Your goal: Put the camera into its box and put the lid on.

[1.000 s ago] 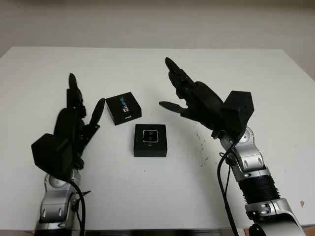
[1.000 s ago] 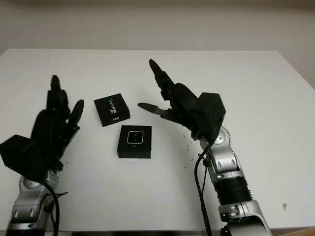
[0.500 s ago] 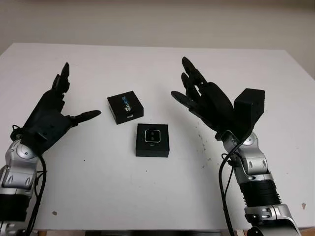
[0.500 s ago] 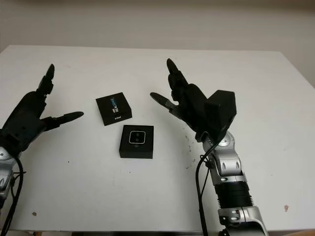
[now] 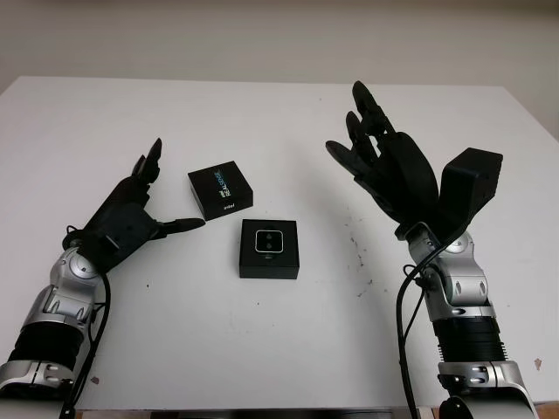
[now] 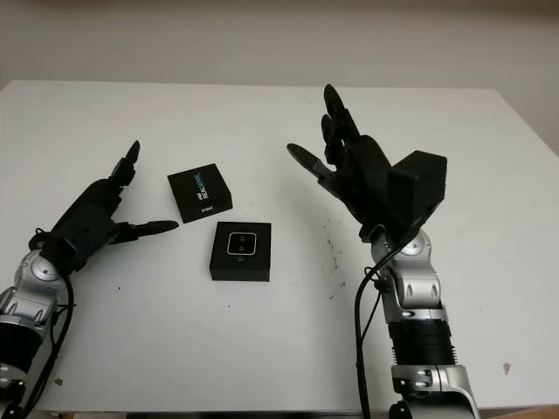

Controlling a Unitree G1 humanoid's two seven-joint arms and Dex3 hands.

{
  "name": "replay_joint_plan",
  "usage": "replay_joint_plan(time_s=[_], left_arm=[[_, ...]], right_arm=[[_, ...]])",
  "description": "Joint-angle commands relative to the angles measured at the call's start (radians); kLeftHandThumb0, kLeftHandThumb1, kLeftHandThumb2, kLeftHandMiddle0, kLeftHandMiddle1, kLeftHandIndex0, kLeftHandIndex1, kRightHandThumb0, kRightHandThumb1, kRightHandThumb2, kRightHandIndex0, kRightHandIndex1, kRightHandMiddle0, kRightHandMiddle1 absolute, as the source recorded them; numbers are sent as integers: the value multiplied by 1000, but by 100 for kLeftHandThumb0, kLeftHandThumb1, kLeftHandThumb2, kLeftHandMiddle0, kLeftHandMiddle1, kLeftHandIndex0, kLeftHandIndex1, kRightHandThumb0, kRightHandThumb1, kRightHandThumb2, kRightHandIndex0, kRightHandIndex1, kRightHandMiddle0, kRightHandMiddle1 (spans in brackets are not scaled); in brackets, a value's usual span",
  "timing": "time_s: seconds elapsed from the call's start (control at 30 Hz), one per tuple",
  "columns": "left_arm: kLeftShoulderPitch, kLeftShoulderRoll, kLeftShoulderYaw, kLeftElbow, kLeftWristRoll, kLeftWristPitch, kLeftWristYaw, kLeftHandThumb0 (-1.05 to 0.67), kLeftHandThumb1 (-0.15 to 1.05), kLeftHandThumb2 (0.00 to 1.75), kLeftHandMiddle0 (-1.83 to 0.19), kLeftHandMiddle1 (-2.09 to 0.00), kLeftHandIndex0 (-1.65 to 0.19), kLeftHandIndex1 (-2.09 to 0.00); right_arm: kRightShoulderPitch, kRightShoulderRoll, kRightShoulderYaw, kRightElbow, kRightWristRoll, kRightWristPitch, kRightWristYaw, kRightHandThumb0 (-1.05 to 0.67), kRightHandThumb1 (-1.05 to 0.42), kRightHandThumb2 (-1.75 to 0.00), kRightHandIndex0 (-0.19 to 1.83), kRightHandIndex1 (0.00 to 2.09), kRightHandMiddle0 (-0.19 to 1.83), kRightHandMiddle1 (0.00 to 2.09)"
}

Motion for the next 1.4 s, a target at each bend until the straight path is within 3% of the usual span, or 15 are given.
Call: replay_joint_plan(time_s=[0.0, 1.07, 1.37], left_arm=[[-39, -6, -16, 32, 13, -18, 16, -91, 91, 6, 19, 0, 19, 0], [-225, -50, -135, 352, 87, -115, 64, -87, 89, 5, 19, 0, 19, 0], [-257, -76, -154, 389, 101, -144, 96, -82, 87, 5, 19, 0, 19, 0]], right_arm=[[-6, -9, -8, -14, 2, -9, -2, -78, -100, -6, -14, 6, -10, 7], [26, -23, 5, -34, -28, 0, 17, -75, -100, -5, -11, 7, -10, 6], [35, -27, 6, -50, -22, 12, 19, -72, -100, -6, -12, 6, -10, 6]])
